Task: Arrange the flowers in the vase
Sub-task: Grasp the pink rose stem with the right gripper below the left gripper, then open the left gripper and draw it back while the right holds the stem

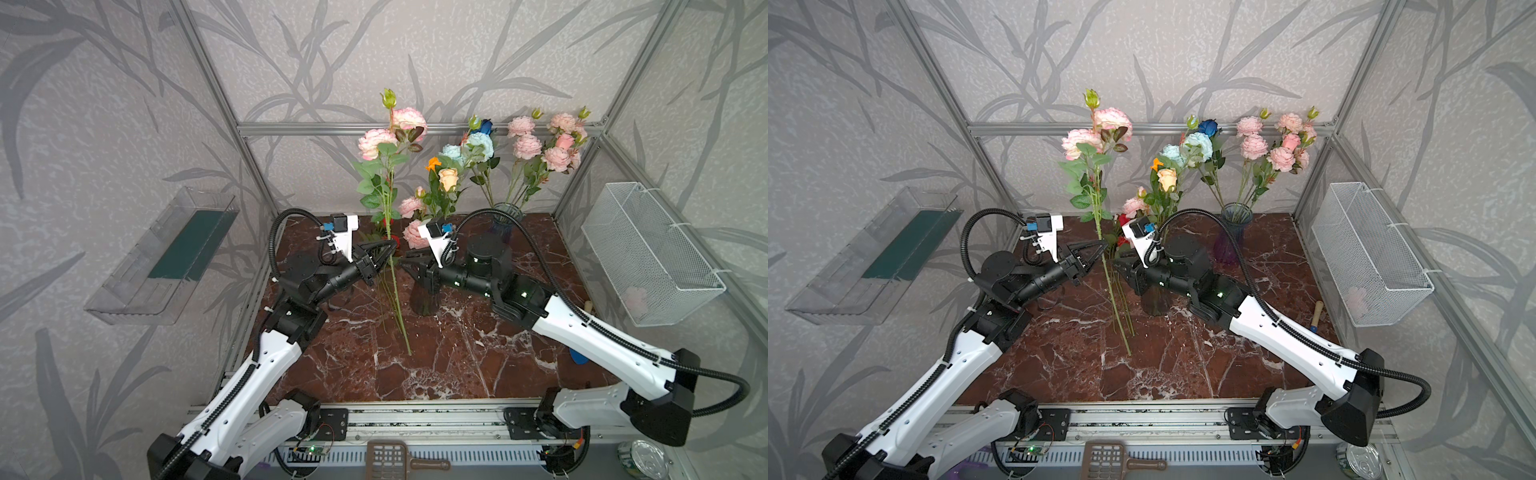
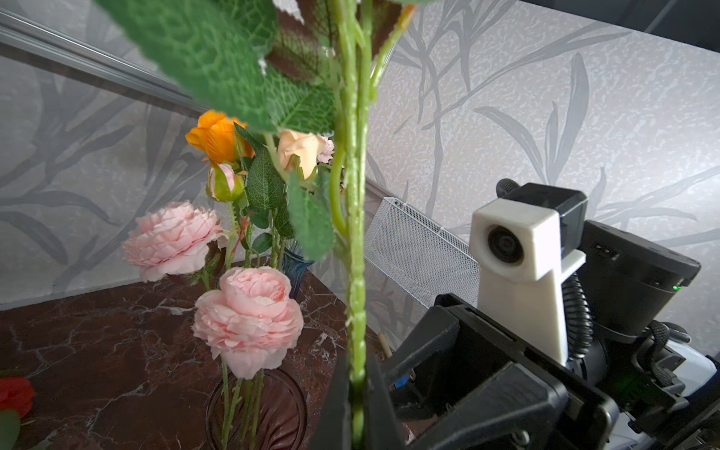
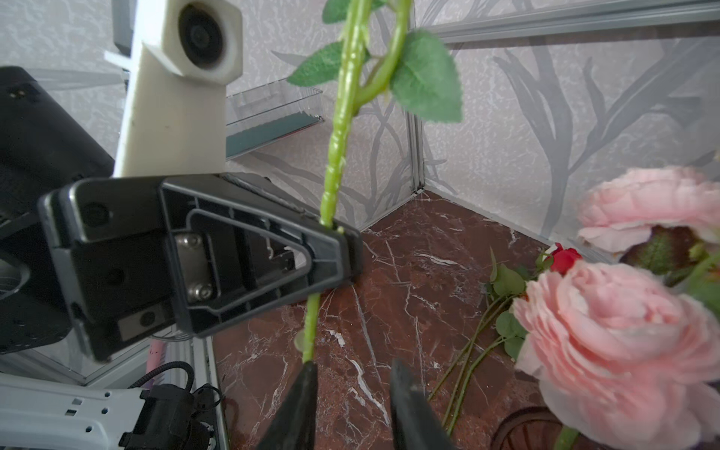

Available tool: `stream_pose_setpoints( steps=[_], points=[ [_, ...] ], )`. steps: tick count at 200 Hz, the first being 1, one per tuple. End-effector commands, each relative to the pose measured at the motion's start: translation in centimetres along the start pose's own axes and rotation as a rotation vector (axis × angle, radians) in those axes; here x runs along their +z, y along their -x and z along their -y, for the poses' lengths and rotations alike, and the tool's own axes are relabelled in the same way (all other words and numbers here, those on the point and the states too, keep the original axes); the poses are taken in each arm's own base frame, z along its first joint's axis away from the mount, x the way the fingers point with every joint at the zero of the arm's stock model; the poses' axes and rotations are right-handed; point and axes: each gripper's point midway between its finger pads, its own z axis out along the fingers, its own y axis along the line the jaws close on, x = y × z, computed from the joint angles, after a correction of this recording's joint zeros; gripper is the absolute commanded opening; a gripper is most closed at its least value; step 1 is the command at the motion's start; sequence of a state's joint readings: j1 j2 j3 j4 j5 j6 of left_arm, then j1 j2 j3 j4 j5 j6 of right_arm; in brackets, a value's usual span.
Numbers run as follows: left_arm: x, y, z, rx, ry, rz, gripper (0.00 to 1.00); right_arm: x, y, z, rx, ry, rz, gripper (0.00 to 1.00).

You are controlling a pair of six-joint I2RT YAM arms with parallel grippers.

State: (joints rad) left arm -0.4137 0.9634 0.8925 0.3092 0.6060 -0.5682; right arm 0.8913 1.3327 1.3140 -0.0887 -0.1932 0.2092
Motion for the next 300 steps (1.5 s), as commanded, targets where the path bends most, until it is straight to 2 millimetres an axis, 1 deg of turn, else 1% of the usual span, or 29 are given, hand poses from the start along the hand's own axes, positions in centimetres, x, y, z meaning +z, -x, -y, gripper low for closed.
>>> stream_pose_setpoints(
  steps=[1,27,62,89,127,136,152,156,162,169,186,193,210,230,262,279,300],
  points=[
    [0.0,0.8,1.3,0.044,-0.039,0.011,0.0,-0.1,1.3,-1.4,0.001,0.053,0.016,0.33],
    [0.0,0.7,1.2,0.047,-0.033,0.008,0.0,0.3,1.1,-1.6,0.019,0.071,0.011,0.32],
    [0.1,0.6,1.1,0.04,-0.034,0.004,0.0,1.5,0.8,-1.9,0.051,0.099,-0.003,0.26],
    [0.2,0.4,0.9,0.04,-0.03,-0.001,0.0,2.1,0.7,-2.1,0.067,0.11,-0.002,0.15],
    [0.2,0.4,0.8,0.04,-0.027,0.001,0.0,2.1,0.7,-2.6,0.067,0.125,0.006,0.02],
    [0.2,0.5,0.9,0.042,-0.027,0.005,0.07,2.0,0.8,-2.6,0.066,0.122,0.011,0.0],
    [0.0,0.7,0.8,0.046,-0.02,0.017,0.26,1.8,0.9,-2.4,0.066,0.112,0.023,0.0],
    [0.0,0.7,0.8,0.046,-0.017,0.02,0.33,1.8,0.8,-2.4,0.066,0.108,0.024,0.0],
    [-0.2,0.8,0.7,0.047,-0.009,0.029,0.46,1.7,0.9,-2.3,0.064,0.103,0.028,0.0],
    [-0.3,0.9,0.6,0.051,0.002,0.042,0.55,1.5,0.9,-2.2,0.062,0.099,0.033,0.0],
    [-1.0,1.4,0.0,0.061,0.048,0.091,0.71,1.2,1.1,-2.1,0.055,0.084,0.043,0.0],
    [-1.4,1.7,-0.3,0.065,0.075,0.116,0.75,1.0,1.2,-2.0,0.053,0.079,0.047,0.0],
    [-2.8,2.6,-1.3,0.079,0.157,0.193,0.79,0.5,1.3,-1.8,0.051,0.058,0.057,0.0],
    [-4.7,3.6,-2.5,0.106,0.276,0.276,0.8,0.0,1.4,-1.3,0.061,0.03,0.076,0.0],
    [-7.8,5.0,-4.5,0.167,0.476,0.362,0.82,0.6,0.6,0.1,0.07,-0.042,0.116,0.0],
    [-8.4,5.1,-5.3,0.195,0.533,0.374,0.82,1.0,0.5,0.8,0.085,-0.094,0.139,0.0],
    [-8.5,4.8,-6.7,0.187,0.594,0.369,0.82,1.5,0.8,0.5,0.062,-0.127,0.157,0.0]
  ],
)
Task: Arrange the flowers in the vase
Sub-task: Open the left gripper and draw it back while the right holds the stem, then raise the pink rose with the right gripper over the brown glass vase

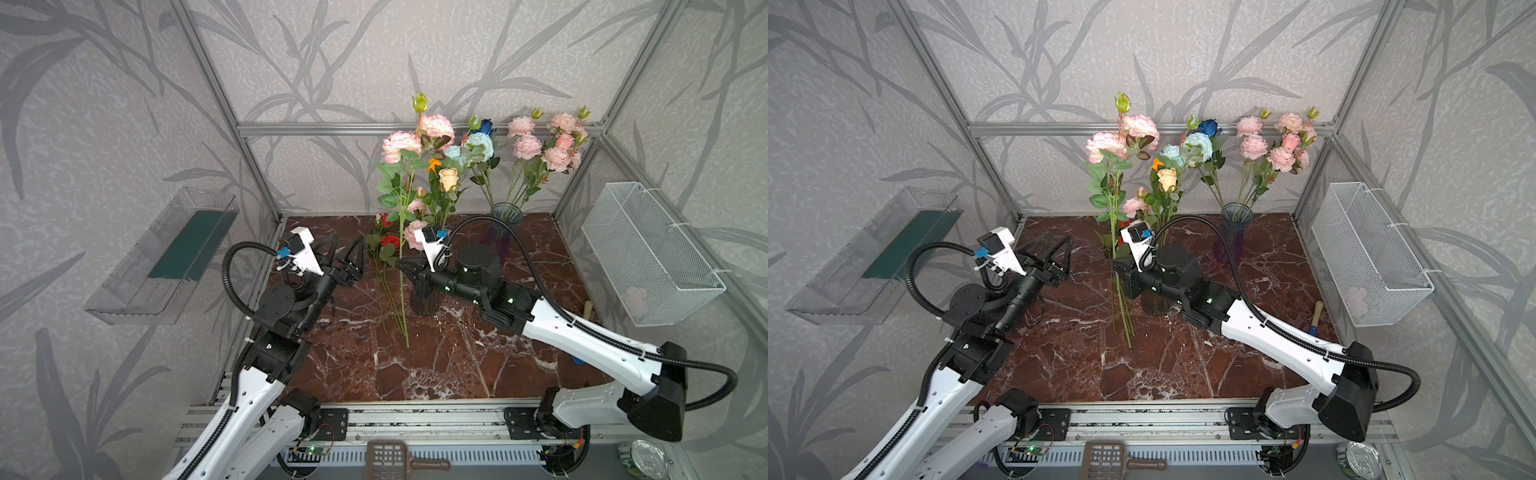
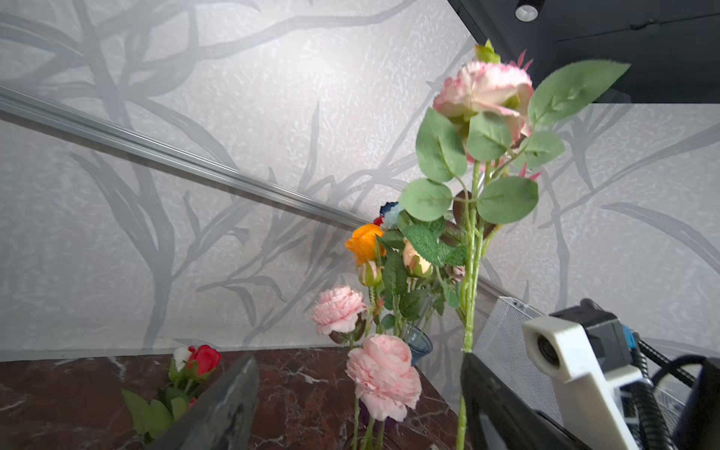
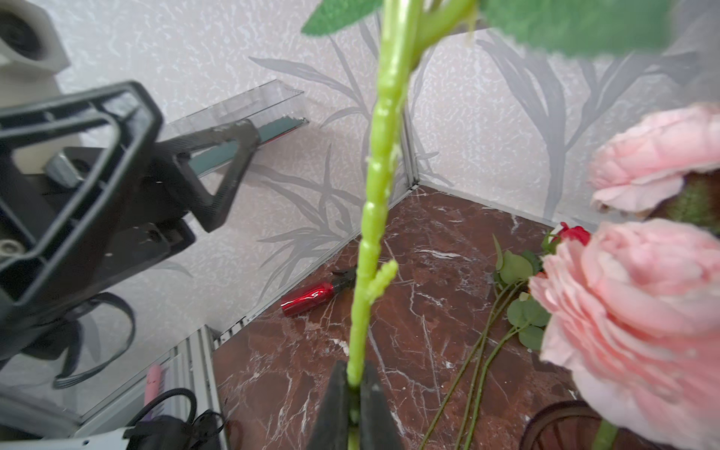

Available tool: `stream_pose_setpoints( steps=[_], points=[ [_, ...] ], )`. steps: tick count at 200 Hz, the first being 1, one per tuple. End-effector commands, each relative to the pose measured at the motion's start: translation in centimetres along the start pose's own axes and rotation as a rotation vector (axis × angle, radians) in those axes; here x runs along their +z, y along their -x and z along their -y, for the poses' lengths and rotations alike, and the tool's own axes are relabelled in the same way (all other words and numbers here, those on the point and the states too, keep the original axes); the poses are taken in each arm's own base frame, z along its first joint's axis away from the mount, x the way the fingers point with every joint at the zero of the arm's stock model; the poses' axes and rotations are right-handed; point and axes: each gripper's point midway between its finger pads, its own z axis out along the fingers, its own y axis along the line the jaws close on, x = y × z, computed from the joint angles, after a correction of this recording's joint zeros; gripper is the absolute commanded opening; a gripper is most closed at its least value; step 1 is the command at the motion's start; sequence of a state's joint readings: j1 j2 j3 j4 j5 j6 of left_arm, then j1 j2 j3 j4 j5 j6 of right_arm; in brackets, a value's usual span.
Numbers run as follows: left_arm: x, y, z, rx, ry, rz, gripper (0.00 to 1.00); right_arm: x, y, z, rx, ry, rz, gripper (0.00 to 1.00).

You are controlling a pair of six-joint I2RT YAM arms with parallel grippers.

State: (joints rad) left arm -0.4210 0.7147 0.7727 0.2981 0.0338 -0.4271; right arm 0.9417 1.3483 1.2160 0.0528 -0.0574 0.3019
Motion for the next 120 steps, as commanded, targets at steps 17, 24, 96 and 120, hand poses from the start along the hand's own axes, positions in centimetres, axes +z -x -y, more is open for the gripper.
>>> stream_pose_setpoints(
  steps=[17,24,96,120],
  points=[
    [0.5,-1.6,-3.8,0.03,0.187,-0.017,0.82,0.1,2.8,-1.0,-0.026,-0.046,0.105,0.0],
    [0.5,-1.7,-3.9,0.024,0.193,-0.019,0.82,0.0,2.9,-1.2,-0.038,-0.05,0.101,0.0],
    [0.0,-1.8,-7.1,-0.003,0.358,-0.014,0.81,-2.0,3.1,-1.5,-0.06,-0.065,0.116,0.0],
    [0.3,-2.6,-8.4,-0.007,0.413,-0.042,0.81,-3.1,3.2,-1.0,-0.077,-0.091,0.14,0.0]
  ],
)
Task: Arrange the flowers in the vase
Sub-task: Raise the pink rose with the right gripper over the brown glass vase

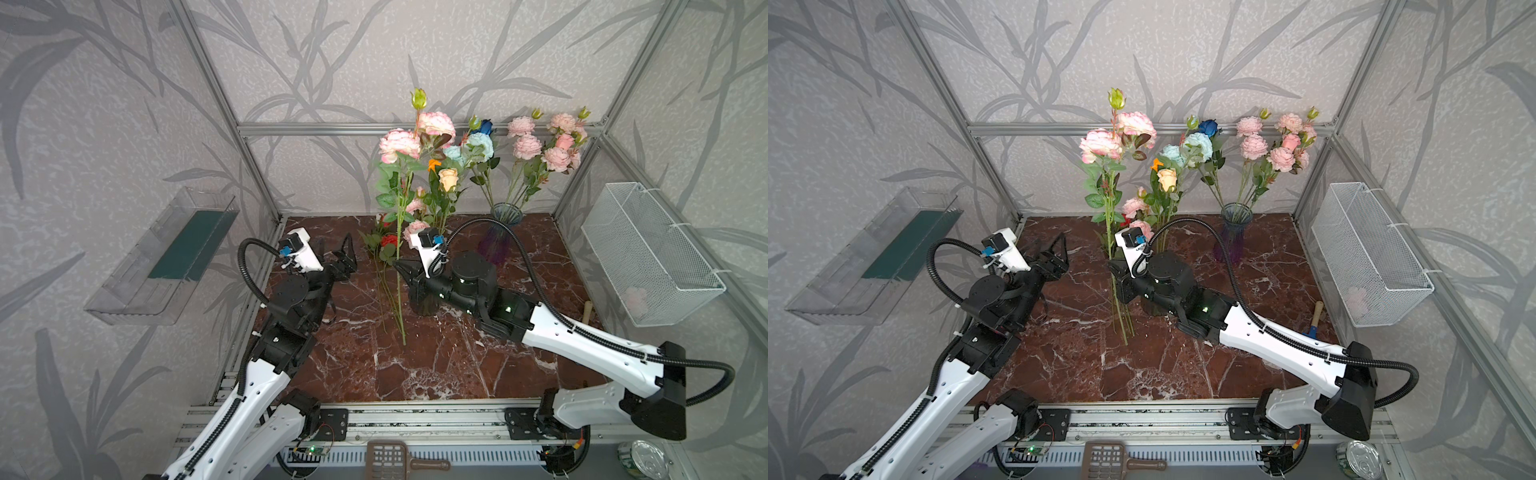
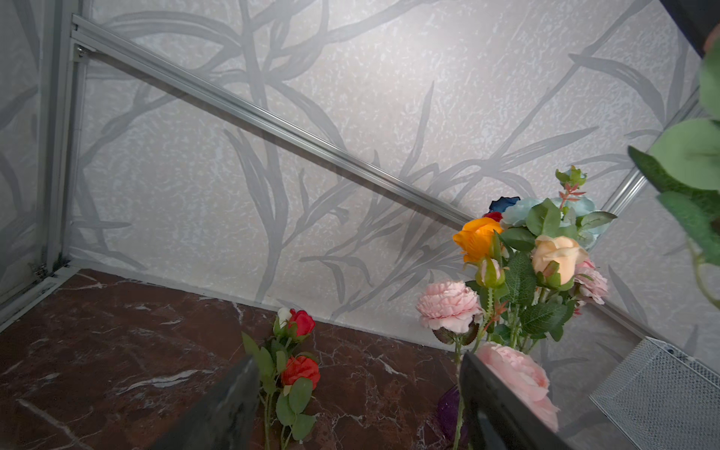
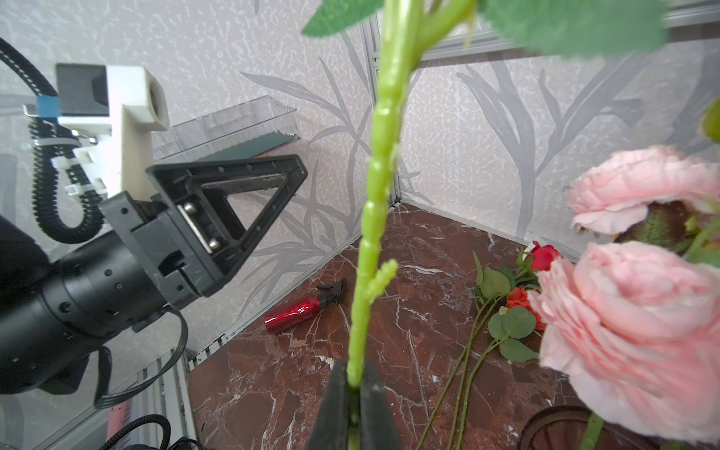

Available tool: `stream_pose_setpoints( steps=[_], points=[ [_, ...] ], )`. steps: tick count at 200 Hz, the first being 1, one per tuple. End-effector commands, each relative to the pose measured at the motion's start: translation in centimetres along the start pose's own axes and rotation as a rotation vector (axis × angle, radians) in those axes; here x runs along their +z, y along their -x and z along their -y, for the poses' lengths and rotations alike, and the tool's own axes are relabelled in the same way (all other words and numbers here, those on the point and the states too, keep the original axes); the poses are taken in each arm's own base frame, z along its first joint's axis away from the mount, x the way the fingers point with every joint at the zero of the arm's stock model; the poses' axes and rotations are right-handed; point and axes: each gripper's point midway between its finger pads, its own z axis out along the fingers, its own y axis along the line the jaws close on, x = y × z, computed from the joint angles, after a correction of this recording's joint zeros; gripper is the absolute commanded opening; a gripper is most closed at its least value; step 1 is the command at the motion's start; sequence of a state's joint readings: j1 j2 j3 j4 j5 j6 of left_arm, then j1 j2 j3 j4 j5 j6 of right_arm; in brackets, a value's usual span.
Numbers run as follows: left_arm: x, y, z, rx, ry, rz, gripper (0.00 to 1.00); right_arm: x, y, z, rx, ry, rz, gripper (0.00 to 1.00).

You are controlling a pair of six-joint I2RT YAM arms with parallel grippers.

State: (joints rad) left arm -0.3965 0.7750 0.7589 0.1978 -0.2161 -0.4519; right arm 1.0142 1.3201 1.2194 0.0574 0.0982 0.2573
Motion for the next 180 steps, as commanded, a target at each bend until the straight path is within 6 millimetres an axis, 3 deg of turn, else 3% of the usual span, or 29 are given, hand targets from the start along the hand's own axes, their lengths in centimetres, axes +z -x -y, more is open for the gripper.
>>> stream_pose_setpoints(
  steps=[1,83,99,144,180],
  points=[
    [0.6,-0.1,-1.7,-0.017,0.096,-0.007,0.81,-2.0,2.2,0.3,-0.022,-0.025,0.08,0.0],
    [2.0,-1.8,-4.6,-0.021,0.218,-0.057,0.81,-6.0,5.1,2.5,-0.146,-0.167,0.157,0.0],
    [2.1,-1.8,-5.0,-0.014,0.234,-0.056,0.81,-7.3,7.0,3.2,-0.194,-0.222,0.211,0.0],
    [2.5,-2.7,-4.8,-0.047,0.213,-0.085,0.81,-11.3,14.7,5.6,-0.253,-0.358,0.371,0.0],
    [2.7,-2.8,-5.0,-0.055,0.216,-0.093,0.81,-11.4,18.5,7.3,-0.24,-0.38,0.427,0.0]
  ],
)
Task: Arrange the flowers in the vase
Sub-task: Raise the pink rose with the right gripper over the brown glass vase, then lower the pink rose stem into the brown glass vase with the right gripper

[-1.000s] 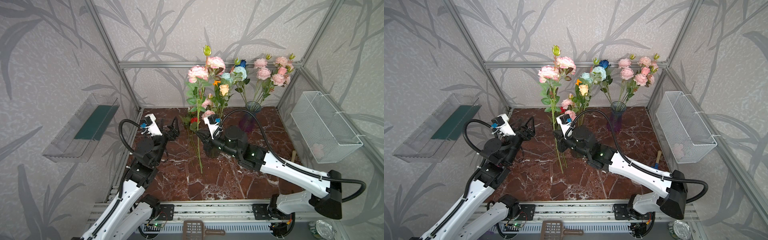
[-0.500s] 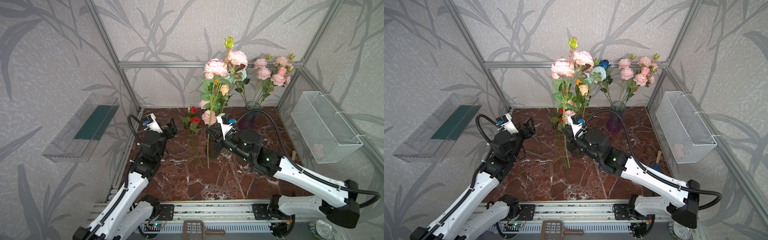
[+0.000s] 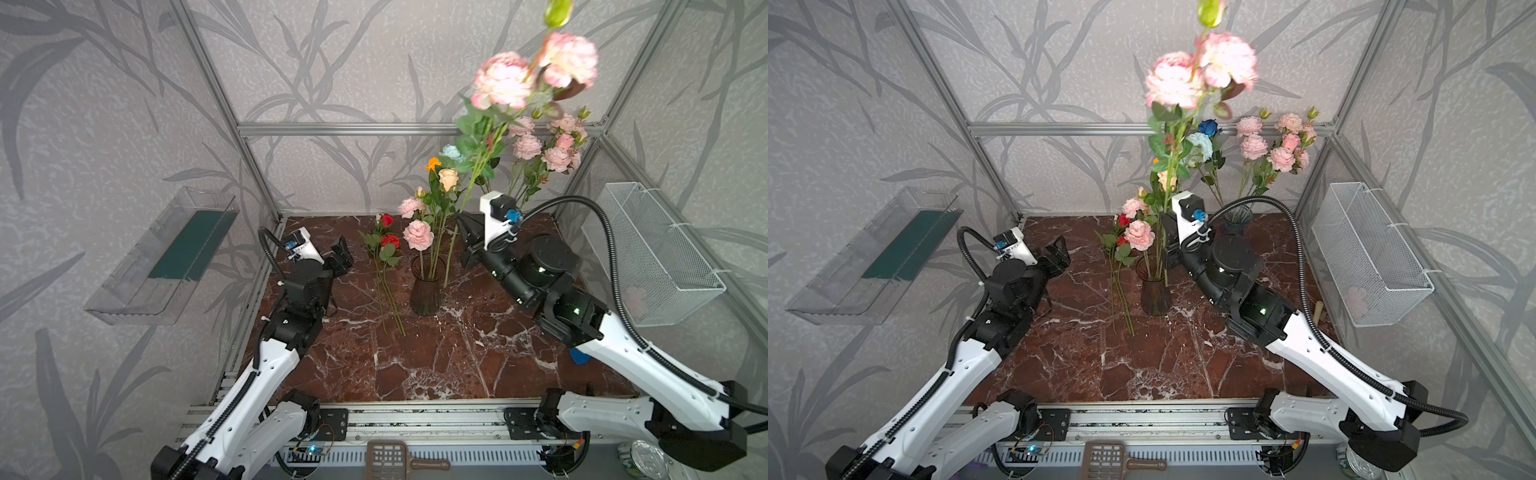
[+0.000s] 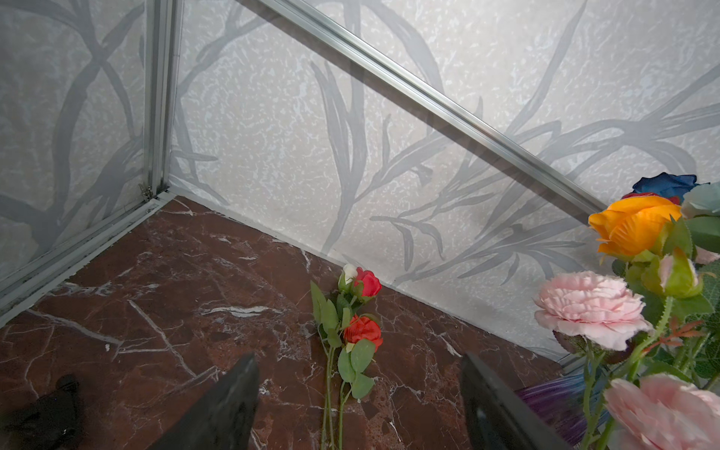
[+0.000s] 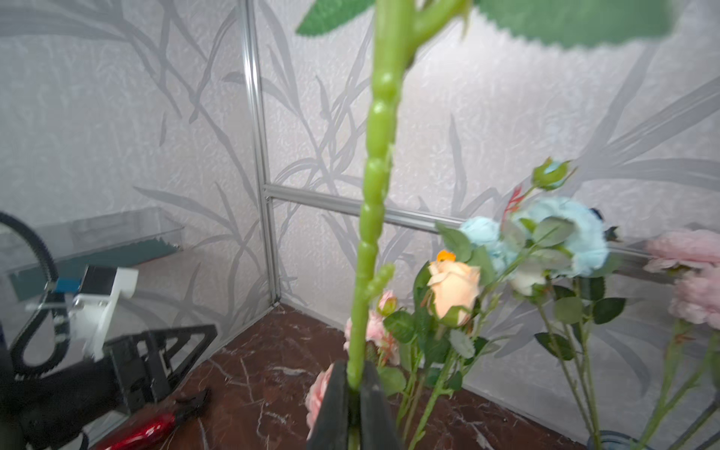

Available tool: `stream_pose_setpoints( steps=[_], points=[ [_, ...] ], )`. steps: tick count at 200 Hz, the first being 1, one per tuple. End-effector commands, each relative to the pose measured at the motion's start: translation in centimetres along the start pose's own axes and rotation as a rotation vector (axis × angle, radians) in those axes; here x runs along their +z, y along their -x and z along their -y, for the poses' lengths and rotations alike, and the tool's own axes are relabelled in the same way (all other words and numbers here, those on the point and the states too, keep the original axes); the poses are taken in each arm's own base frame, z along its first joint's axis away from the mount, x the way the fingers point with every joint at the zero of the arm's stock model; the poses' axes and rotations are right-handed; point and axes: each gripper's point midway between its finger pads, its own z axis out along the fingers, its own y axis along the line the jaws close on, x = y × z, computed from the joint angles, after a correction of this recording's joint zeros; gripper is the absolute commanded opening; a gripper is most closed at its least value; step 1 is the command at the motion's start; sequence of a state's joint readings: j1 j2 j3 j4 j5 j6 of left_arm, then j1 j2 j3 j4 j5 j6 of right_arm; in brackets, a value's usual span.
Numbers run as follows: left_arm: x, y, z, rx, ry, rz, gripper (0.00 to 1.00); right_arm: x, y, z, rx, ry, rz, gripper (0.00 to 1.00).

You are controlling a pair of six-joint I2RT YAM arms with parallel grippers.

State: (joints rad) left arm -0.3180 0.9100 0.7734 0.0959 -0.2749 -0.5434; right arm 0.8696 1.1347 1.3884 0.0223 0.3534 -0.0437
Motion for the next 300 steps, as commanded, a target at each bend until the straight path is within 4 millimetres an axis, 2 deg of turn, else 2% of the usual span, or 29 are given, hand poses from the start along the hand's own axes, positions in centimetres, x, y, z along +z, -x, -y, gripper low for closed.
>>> stream_pose_setpoints(
  steps=[1,21,40,73,109,170,197,235,256,300],
  points=[
    [-0.2,1.3,0.4,-0.034,-0.008,0.024,0.81,0.6,3.2,1.3,-0.003,-0.027,0.073,0.0],
    [-0.1,1.1,0.4,-0.034,-0.009,0.019,0.81,2.1,3.5,1.7,0.017,-0.028,0.084,0.0],
    [0.1,0.9,0.3,-0.031,-0.006,0.012,0.81,3.6,2.7,1.4,0.03,-0.017,0.076,0.0],
    [0.5,0.4,0.3,-0.028,-0.004,-0.005,0.81,6.0,-0.4,0.7,0.052,0.008,0.04,0.0],
    [0.5,0.7,0.3,-0.041,-0.013,-0.003,0.81,7.6,-5.4,0.9,0.078,0.002,-0.03,0.0],
    [0.7,1.0,0.0,-0.075,-0.021,-0.005,0.8,7.0,-14.7,1.0,0.138,-0.005,-0.2,0.0],
    [0.9,0.8,-0.2,-0.085,-0.018,-0.012,0.8,6.2,-17.8,1.1,0.167,-0.013,-0.261,0.07],
    [1.2,0.6,-0.2,-0.104,-0.031,-0.025,0.8,5.7,-19.9,0.8,0.181,-0.002,-0.316,0.15],
    [1.5,0.3,-0.2,-0.108,-0.033,-0.036,0.79,5.5,-20.4,0.6,0.178,0.008,-0.336,0.25],
    [1.8,0.1,-0.4,-0.117,-0.032,-0.047,0.79,4.8,-21.0,0.4,0.176,0.028,-0.374,0.3]
  ],
)
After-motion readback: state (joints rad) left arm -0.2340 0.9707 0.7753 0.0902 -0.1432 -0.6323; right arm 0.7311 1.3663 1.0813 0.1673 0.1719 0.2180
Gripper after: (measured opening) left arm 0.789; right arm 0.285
